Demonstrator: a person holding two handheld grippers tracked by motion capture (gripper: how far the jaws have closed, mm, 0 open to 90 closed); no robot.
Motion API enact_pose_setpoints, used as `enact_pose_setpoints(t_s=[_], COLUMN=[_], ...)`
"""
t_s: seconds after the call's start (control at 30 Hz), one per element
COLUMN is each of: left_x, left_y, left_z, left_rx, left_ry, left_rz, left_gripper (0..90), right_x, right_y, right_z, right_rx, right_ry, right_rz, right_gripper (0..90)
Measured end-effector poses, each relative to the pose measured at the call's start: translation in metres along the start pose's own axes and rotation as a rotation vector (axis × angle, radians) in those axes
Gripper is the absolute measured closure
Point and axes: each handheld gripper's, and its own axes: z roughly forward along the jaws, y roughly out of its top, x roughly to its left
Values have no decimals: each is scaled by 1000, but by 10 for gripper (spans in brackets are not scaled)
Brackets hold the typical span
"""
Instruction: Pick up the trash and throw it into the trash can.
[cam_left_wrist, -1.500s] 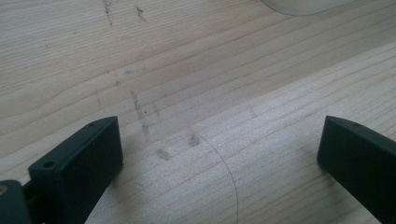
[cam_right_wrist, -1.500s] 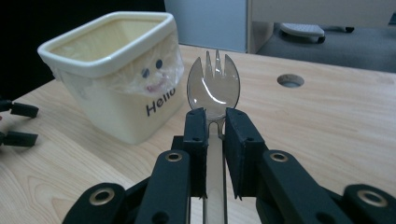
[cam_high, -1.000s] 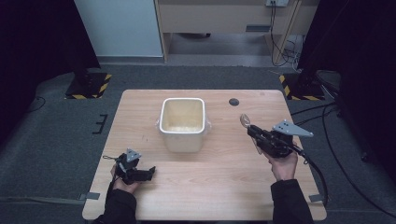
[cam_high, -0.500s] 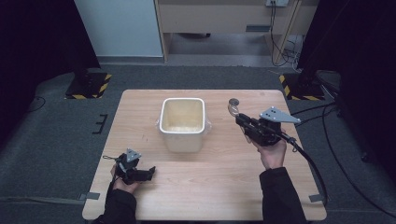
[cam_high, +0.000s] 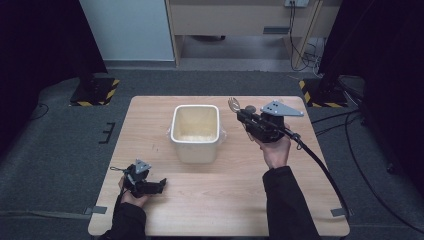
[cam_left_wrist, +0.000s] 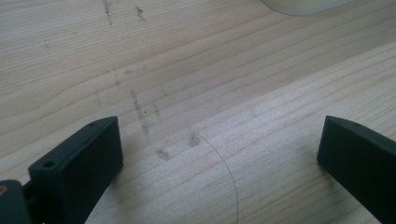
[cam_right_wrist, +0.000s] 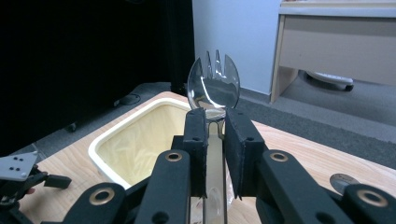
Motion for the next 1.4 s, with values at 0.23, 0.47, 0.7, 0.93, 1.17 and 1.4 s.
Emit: enact_pose_setpoints(t_s=[0.23, 0.47, 0.7, 0.93, 1.17, 1.4], left_x=[0, 0, 0, 0, 0, 0], left_y=[0, 0, 0, 0, 0, 1], left_z=[0, 0, 0, 0, 1, 1], left_rx=[0, 0, 0, -1, -1, -1], left_ry=[0, 0, 0, 0, 0, -1], left_rz=[0, 0, 0, 0, 0, 0], left_gripper=[0, 0, 0, 0, 0, 0], right_x=[-2, 2, 8, 15, 16, 21], right_y=[4, 14, 25, 21, 7, -2], right_z=[15, 29, 46, 68, 89, 104], right_rx=[3, 19, 11, 29, 61, 65], right_ry=[-7, -25, -21, -10, -1, 13], right_rz=[7, -27, -36, -33, -12, -5], right_gripper=[790, 790, 790, 790, 790, 790])
